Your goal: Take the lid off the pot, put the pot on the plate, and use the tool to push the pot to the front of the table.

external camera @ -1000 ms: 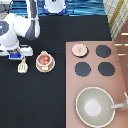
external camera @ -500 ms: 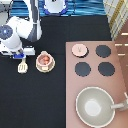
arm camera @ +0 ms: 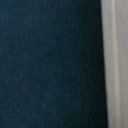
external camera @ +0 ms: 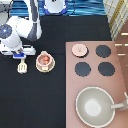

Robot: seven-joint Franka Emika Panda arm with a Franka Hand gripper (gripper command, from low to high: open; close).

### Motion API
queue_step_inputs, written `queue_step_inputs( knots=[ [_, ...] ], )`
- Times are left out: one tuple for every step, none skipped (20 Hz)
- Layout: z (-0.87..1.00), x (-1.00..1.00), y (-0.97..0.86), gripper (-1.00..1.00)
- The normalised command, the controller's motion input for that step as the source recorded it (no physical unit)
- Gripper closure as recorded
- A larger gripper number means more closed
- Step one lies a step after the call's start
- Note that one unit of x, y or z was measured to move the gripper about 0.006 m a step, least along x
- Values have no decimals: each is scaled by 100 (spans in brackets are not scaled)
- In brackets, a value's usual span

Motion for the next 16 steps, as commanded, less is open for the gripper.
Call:
queue_step_inputs(
  knots=[
    [55, -44, 22, 100],
    [75, -58, 21, 100],
    [75, -70, 22, 100],
    [76, -85, 22, 100],
    [73, -93, 22, 100],
    [71, -98, 25, 100],
    [71, -99, 25, 100],
    [71, -100, 26, 100],
    [71, -100, 26, 100],
    [71, -100, 27, 100],
    [71, -100, 27, 100],
    [71, -100, 30, 100],
    [67, -100, 35, 100],
    [59, -100, 43, 100],
    [53, -100, 46, 100],
    [44, -97, 48, 100]
  ],
)
